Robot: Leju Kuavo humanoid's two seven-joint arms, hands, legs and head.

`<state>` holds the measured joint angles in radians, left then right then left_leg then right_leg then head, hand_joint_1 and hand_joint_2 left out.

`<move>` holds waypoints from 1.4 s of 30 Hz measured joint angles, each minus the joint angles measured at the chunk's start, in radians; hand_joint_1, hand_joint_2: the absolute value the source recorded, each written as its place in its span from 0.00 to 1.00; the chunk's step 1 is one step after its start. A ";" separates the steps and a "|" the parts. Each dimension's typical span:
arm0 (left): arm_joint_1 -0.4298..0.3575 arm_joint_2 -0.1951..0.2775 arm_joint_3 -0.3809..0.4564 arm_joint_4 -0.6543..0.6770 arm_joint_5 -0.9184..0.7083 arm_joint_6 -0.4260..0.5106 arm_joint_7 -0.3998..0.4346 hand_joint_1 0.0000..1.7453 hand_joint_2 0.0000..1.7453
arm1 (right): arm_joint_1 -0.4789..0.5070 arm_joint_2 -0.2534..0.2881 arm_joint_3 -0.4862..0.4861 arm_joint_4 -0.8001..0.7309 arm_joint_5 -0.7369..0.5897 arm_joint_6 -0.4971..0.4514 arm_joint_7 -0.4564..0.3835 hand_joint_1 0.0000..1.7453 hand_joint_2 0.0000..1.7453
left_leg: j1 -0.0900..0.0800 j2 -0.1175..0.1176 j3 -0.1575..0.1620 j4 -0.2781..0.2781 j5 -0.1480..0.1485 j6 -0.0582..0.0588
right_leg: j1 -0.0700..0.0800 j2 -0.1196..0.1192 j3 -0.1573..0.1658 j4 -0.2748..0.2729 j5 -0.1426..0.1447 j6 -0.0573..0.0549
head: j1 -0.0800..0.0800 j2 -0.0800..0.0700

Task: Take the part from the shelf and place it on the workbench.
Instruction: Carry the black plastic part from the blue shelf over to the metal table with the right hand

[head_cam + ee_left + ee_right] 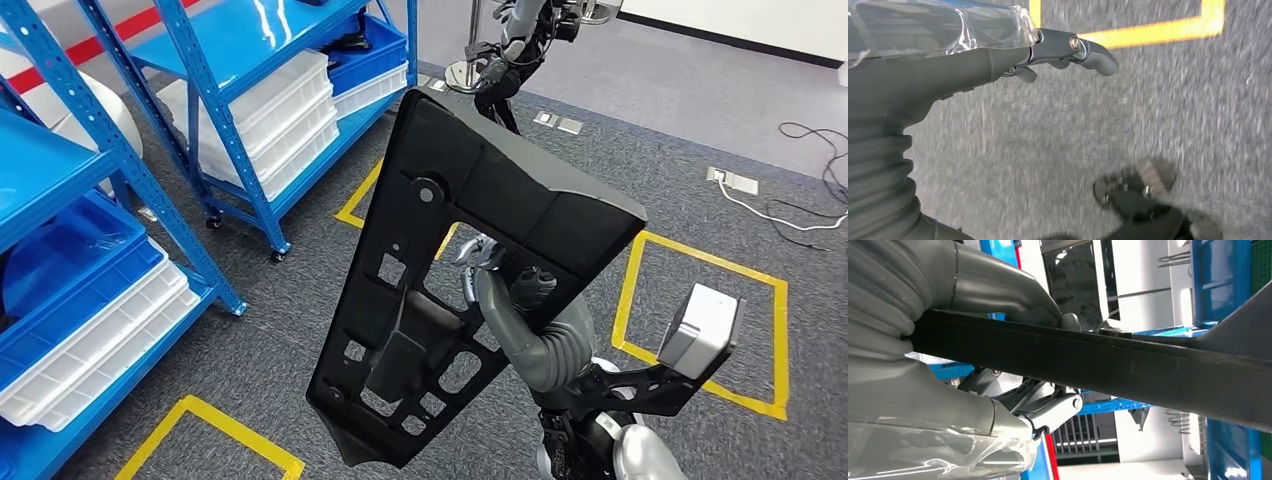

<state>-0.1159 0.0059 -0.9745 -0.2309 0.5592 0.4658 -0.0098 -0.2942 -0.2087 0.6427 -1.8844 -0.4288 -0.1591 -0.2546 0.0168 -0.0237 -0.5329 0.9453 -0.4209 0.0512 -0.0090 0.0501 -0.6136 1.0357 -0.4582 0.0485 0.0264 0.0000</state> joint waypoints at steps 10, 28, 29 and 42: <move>-0.001 0.000 -0.001 0.000 0.000 -0.001 -0.001 0.00 1.00 | 0.000 -0.002 -0.003 -0.003 0.000 0.000 0.001 1.00 1.00 | -0.013 0.099 0.008 0.002 -0.010 -0.011 | 0.009 -0.110 0.056 -0.076 0.033 -0.008 | 0.001 0.000; -0.002 -0.002 -0.003 0.000 -0.001 -0.001 0.003 0.00 1.00 | -0.002 -0.004 -0.003 -0.011 0.000 0.004 0.006 1.00 1.00 | -0.007 -0.017 0.002 0.006 -0.011 -0.011 | 0.006 0.052 0.036 -0.078 0.049 -0.022 | -0.006 0.000; -0.003 -0.003 -0.003 0.000 -0.001 -0.001 0.003 0.00 1.00 | -0.003 -0.005 -0.003 -0.011 0.000 0.004 0.006 1.00 1.00 | -0.006 -0.009 0.005 0.003 -0.008 -0.005 | 0.007 0.041 0.030 -0.065 0.040 -0.016 | -0.004 0.000; -0.005 -0.004 -0.005 0.000 0.000 -0.001 0.002 0.00 1.00 | -0.015 -0.007 -0.004 -0.014 0.000 0.005 0.006 1.00 1.00 | -0.017 0.107 0.020 0.001 -0.023 -0.017 | 0.011 -0.100 0.039 -0.074 0.039 -0.019 | 0.002 0.000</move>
<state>-0.1205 0.0015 -0.9799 -0.2308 0.5594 0.4650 -0.0073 -0.3088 -0.2159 0.6391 -1.8987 -0.4288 -0.1539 -0.2486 -0.0004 0.0838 -0.5128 0.9464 -0.4442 0.0340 0.0019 -0.0500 -0.5750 0.9617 -0.4191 0.0295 0.0287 0.0000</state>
